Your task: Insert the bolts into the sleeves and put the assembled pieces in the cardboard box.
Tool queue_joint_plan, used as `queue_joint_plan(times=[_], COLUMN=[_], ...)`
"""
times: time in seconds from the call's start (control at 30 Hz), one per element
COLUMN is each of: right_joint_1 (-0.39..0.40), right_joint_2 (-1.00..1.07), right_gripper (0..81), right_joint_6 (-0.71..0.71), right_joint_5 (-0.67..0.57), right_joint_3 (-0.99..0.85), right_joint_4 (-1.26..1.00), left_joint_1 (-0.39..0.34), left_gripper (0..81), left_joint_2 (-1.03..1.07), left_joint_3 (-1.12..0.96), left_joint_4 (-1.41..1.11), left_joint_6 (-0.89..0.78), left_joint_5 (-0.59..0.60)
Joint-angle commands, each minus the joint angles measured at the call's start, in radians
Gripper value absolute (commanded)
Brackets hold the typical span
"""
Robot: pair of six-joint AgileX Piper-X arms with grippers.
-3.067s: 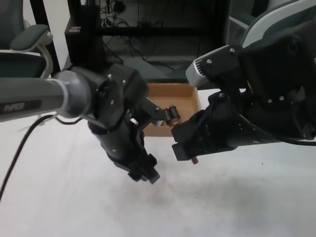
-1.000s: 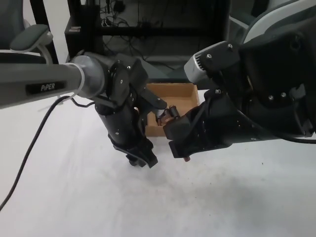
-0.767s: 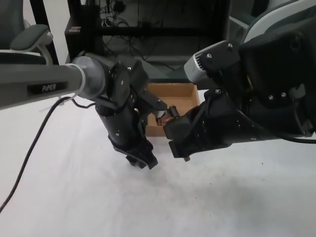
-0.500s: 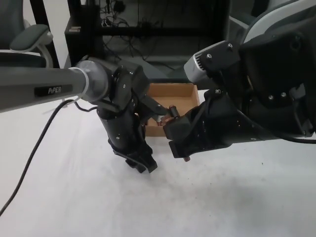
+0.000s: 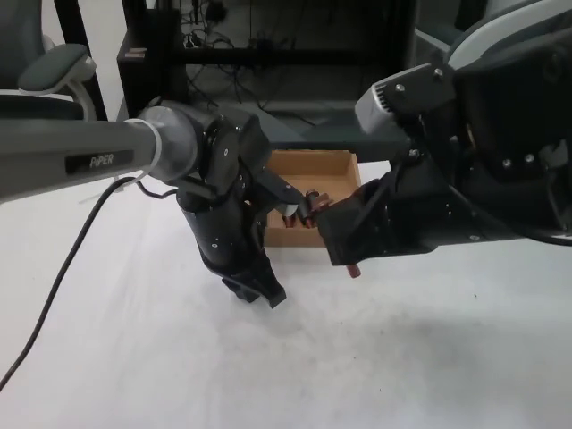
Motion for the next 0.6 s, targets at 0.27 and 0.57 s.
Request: queue_joint_plan(times=[0.27, 0.57], right_joint_1=[-0.014, -0.014], right_joint_2=[-0.022, -0.066], right_gripper=[0.6, 0.6], right_joint_6=[-0.003, -0.003], right_joint_5=[-0.016, 0.043], right_joint_3=[-0.006, -0.006], right_joint_4=[-0.013, -0.013], left_joint_1=[-0.003, -0.005], left_gripper=[1.7, 1.7], left_joint_2=[-0.030, -0.201], left_joint_3=[-0.006, 0.057], left_joint_4=[0.000, -0.020], left_joint_6=[-0.073, -0.102], left_joint_5=[0.037, 0.116])
